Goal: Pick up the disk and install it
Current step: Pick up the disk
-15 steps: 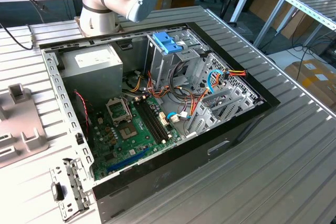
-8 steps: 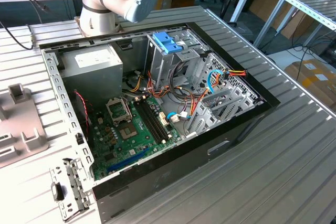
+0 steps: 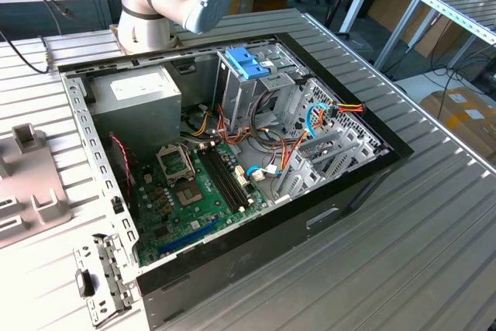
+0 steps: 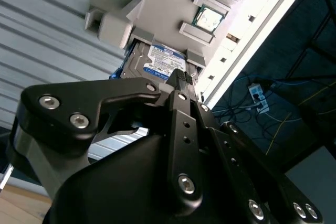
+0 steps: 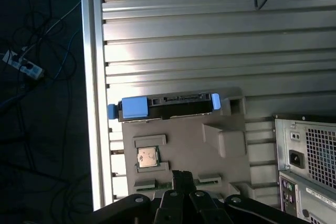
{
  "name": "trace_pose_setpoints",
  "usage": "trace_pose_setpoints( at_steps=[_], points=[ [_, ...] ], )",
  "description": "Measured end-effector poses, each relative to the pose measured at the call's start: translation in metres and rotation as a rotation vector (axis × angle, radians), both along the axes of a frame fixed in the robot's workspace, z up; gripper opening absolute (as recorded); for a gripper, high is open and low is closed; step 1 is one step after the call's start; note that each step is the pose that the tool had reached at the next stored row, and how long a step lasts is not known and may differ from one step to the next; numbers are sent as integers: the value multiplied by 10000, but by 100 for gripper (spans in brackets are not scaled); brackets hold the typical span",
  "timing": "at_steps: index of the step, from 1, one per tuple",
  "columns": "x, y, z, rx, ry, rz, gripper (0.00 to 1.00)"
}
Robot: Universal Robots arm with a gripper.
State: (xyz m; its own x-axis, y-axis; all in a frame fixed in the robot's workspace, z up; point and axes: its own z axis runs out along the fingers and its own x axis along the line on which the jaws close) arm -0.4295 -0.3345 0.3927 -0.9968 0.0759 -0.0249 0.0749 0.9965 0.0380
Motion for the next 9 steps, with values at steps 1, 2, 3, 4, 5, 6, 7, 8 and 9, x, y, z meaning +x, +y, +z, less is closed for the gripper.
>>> trace_pose_setpoints(
  at_steps=[1,2,3,4,5,6,7,8,9],
  points=[
    [0,0,0,0,0,9,11],
    [0,0,0,0,0,23,11],
    [0,0,0,0,0,43,11],
    [0,0,0,0,0,83,11],
    [0,0,0,0,0,119,11],
    [0,0,0,0,0,178,11],
    [0,0,0,0,0,216,11],
    [0,0,0,0,-1,264,11],
    [0,0,0,-1,0,318,11]
  ],
)
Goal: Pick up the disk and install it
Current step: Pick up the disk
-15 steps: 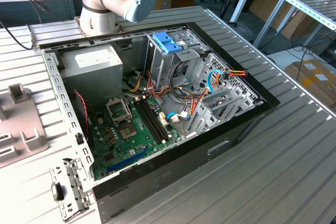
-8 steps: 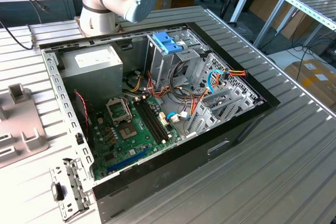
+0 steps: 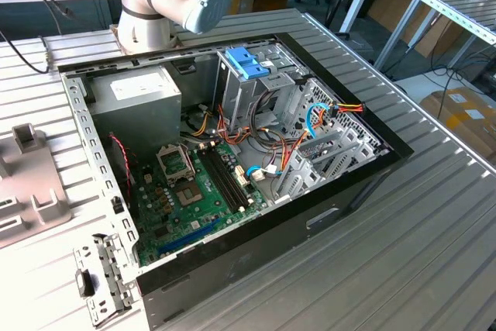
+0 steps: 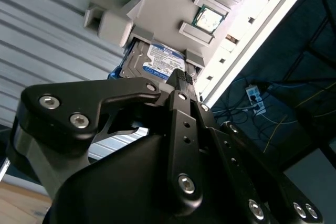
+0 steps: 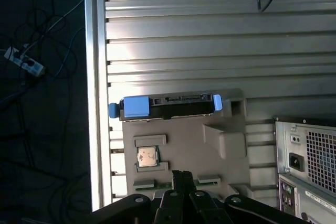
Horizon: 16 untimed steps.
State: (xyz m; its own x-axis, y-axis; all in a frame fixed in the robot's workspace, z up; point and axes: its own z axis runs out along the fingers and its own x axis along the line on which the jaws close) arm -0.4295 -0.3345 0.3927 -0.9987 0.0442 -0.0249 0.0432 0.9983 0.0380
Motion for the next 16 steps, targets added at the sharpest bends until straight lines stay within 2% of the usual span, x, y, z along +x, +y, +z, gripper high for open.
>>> trace_pose_setpoints(
  at_steps=[16],
  points=[
    [0,0,0,0,0,1002,11]
  ],
)
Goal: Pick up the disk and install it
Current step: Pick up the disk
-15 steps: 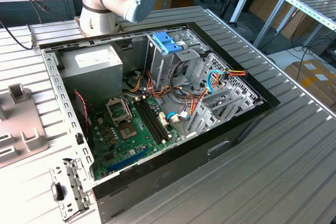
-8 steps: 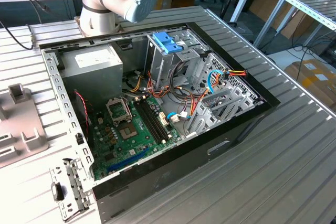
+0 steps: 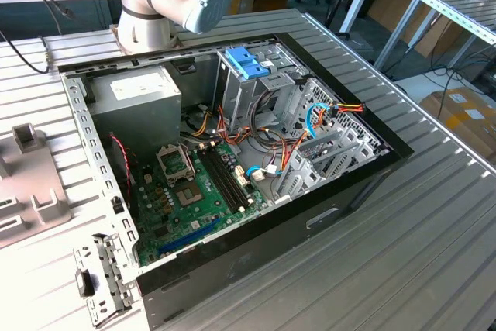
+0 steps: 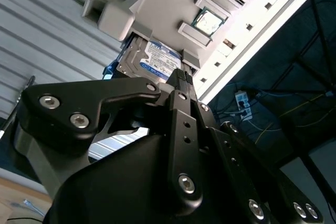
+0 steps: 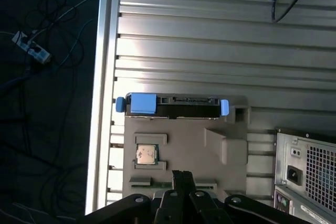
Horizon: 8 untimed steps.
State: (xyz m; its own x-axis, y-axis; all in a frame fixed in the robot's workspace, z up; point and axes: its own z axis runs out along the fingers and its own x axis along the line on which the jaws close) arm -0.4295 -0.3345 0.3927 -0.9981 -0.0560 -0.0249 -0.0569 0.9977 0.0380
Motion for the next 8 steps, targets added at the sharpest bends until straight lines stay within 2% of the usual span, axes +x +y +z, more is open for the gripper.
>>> trace_pose_setpoints(
  at_steps=[8],
  points=[
    [0,0,0,0,0,415,11]
  ],
)
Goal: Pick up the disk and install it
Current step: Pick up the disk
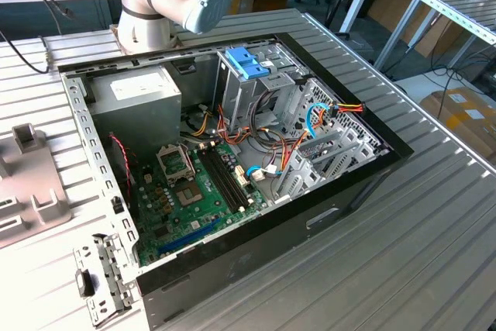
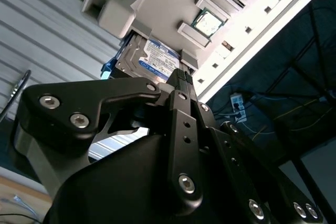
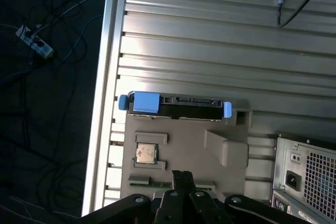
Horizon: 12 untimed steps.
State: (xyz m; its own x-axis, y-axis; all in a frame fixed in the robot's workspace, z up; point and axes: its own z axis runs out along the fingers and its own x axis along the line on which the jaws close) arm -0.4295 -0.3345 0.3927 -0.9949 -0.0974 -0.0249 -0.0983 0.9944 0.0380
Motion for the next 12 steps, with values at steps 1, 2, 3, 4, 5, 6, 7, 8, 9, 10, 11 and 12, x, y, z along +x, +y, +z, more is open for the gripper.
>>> trace_pose_setpoints(
  at_steps=[1,2,3,4,5,6,7,8,9,10,11,12],
  points=[
    [0,0,0,1,0,40,11],
    [0,0,0,0,0,95,11],
    [0,0,0,0,1,129,11],
    [0,0,0,0,0,179,11],
    [0,0,0,1,0,214,11],
    [0,0,0,0,0,303,11],
    [0,0,0,0,0,343,11],
    [0,0,0,0,0,378,11],
    [0,0,0,1,0,460,11],
    [0,0,0,0,0,511,11],
    [0,0,0,1,0,551,11],
    [0,0,0,0,0,601,11]
  ],
)
